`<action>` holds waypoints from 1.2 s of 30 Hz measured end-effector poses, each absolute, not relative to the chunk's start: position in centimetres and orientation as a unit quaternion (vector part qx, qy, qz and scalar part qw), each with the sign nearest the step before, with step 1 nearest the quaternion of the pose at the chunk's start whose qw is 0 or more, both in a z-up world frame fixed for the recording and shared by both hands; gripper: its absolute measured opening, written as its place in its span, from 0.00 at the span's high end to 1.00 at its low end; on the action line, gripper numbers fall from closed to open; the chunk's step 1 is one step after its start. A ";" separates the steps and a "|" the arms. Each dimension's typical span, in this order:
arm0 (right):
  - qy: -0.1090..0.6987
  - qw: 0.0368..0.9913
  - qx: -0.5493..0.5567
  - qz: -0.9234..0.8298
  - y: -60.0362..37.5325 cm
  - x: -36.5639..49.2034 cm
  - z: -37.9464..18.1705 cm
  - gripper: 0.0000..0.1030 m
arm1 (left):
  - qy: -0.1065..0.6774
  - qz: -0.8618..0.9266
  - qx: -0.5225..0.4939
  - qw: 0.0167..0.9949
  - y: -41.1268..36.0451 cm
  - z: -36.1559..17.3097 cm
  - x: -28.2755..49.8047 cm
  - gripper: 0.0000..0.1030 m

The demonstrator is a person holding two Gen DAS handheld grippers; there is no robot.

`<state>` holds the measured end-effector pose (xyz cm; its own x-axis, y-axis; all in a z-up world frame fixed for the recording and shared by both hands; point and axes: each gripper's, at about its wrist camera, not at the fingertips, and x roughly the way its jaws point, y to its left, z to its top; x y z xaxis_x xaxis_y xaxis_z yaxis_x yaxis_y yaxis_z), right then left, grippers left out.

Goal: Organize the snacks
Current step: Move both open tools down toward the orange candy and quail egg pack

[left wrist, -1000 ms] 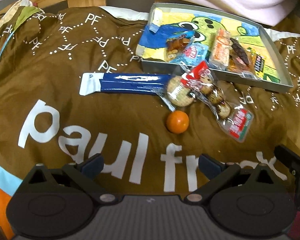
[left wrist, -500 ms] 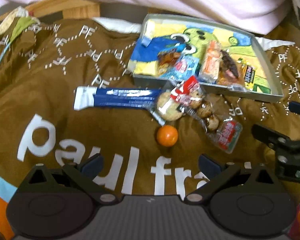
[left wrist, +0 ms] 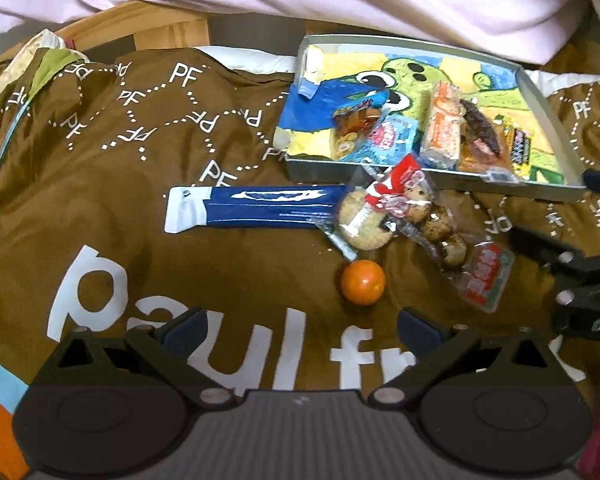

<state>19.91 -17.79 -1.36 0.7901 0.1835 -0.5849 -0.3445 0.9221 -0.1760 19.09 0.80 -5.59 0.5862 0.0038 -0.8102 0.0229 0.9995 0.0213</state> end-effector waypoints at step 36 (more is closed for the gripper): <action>0.328 0.901 -0.175 0.223 -17.7 18.4 -5.9 0.14 | 0.448 -0.089 0.060 0.887 -1.0 -7.7 19.4 0.00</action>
